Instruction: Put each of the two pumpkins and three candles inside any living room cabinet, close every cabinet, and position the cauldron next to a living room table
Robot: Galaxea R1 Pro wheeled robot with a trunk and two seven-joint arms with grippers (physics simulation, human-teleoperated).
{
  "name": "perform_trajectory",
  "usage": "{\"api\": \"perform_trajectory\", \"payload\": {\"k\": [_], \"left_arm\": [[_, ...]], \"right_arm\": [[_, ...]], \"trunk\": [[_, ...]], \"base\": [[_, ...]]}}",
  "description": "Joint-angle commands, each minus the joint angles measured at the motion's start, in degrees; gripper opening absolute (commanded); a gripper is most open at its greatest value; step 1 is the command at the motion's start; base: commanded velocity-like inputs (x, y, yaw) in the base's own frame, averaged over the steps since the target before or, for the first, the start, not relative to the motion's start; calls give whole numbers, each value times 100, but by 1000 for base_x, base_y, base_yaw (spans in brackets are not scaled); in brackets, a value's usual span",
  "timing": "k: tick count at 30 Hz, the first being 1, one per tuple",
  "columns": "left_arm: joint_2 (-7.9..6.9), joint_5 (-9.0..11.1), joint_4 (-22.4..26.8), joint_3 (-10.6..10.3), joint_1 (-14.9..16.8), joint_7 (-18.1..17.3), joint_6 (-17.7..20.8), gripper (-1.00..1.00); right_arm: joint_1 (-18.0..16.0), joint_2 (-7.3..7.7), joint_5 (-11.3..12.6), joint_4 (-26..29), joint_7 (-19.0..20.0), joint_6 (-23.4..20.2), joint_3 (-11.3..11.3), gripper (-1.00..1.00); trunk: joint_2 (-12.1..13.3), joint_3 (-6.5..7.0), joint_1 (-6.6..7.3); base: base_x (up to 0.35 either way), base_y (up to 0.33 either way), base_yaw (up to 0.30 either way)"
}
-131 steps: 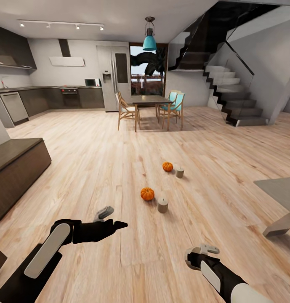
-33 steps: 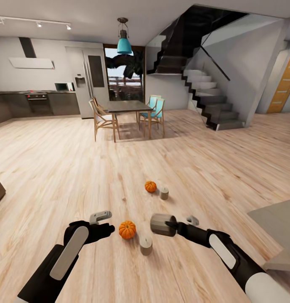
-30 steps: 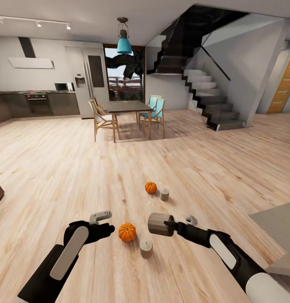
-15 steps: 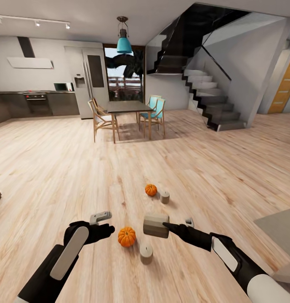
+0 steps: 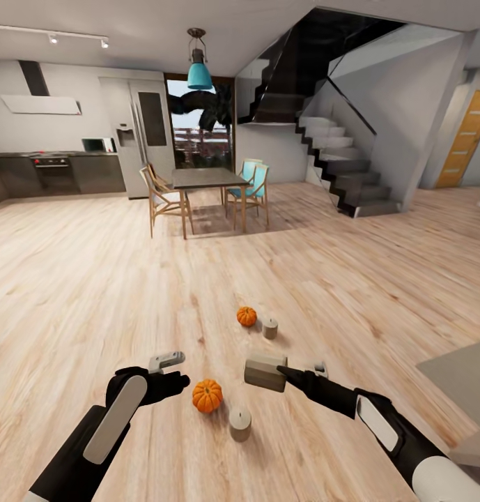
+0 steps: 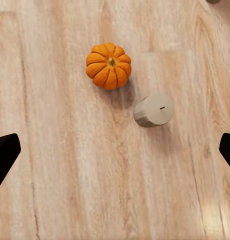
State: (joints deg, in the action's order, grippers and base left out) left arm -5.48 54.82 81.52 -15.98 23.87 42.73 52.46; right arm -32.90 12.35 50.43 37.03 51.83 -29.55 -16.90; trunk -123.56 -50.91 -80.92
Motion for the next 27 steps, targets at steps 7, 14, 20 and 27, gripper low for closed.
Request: {"api": "perform_trajectory", "payload": {"k": [7,14,20,27], "left_arm": [[-6,55,8,-11,4,55,1,100],[-6,55,5,-11,4,59,1,100],[-6,55,5,-11,4,60,1,100],[-6,55,5,-11,4,60,1,100]], "right_arm": [[-6,4,90,-37,20,-77,19,-100],[-6,4,81,-74,6,-68,28,-100],[-6,4,81,-81,-57,-60,29,-100],[-6,4,88,-248,-10,8,35,-100]], "trunk": [[-3,15,1],[-3,17,1],[-3,22,1],[-3,52,1]], "base": [[120,209,-251],[132,137,-39],[140,72,-32],[188,201,-231]]}}
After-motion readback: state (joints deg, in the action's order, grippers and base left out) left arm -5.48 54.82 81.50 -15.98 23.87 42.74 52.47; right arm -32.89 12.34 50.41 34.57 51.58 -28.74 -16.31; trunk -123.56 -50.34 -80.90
